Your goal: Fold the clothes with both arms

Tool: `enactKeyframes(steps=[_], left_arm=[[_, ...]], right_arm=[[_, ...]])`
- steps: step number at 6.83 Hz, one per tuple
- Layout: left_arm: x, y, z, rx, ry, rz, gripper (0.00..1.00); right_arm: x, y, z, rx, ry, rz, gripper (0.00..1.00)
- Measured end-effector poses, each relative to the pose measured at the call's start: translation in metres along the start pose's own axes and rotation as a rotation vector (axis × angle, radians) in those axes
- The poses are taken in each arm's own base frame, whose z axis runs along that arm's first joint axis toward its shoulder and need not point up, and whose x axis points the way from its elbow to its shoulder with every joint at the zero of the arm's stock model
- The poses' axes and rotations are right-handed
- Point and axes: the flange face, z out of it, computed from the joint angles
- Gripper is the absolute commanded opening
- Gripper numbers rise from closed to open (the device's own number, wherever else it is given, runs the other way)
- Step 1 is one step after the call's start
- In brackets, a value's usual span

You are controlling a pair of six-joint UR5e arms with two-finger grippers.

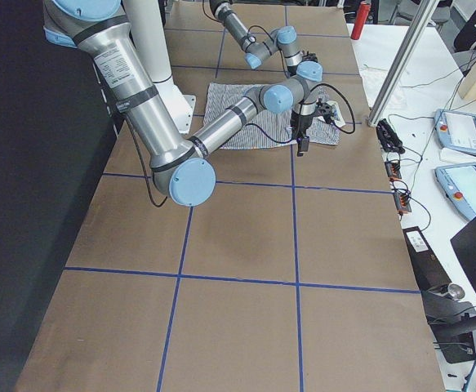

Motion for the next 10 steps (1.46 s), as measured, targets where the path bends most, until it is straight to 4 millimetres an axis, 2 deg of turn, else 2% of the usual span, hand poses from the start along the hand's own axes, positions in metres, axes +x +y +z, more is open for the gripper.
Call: enactKeyframes(steps=[3,5,10], left_arm=[[-0.008,-0.014,0.010,0.041,-0.004,0.007,1.00],[-0.009,-0.019,0.024,0.063,0.001,0.007,1.00],[-0.006,-0.014,0.028,0.041,0.006,0.039,1.00]], right_arm=[[0.000,0.000,0.000,0.000,0.000,0.000,1.00],[0.000,0.000,-0.001,0.001,-0.001,0.001,1.00],[0.003,-0.001,-0.002,0.004,0.001,0.004,1.00]])
